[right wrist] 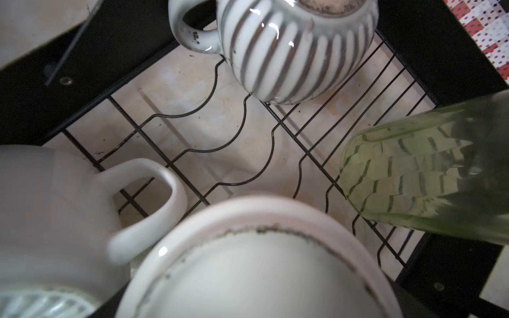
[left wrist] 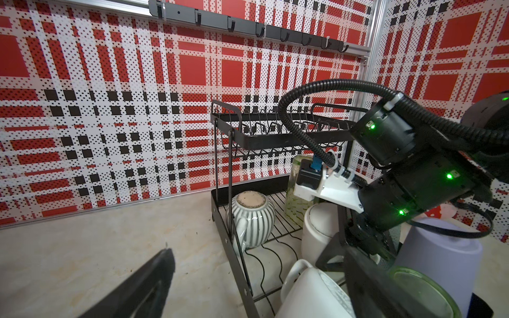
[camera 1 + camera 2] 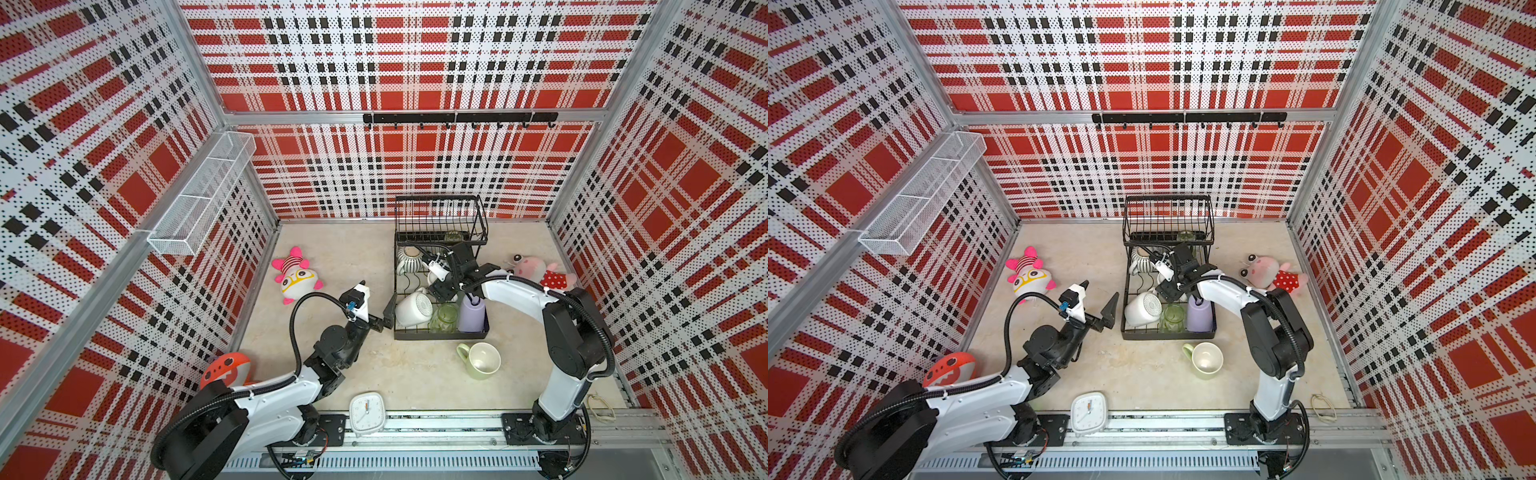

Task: Load cups into a dish rack
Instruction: Place the cup upside down at the dish rack.

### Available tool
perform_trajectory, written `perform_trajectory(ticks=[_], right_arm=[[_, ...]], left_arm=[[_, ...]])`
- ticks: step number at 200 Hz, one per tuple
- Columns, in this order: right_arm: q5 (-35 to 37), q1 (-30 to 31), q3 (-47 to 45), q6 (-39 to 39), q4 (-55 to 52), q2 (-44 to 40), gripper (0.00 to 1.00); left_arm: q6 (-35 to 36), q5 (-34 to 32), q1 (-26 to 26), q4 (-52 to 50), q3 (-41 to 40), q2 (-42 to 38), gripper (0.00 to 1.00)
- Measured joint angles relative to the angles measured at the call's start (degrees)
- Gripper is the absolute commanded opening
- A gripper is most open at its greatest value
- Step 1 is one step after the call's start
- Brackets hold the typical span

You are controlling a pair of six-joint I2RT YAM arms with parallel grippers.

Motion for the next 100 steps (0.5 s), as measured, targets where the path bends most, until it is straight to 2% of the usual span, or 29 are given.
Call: perform_trajectory(ticks=[53, 100], right_arm=[[0.72, 0.00, 0.00, -0.39, -0.09, 0.00, 0.74], [0.68, 0.00, 0.00, -0.39, -0.31, 0.00, 0.78]], left_arm=[[-0.39, 0.15, 0.00, -1.03, 0.00, -0.72, 0.98], [-0.70, 0.13, 0.00, -1.77, 0.00, -1.29, 0.98]])
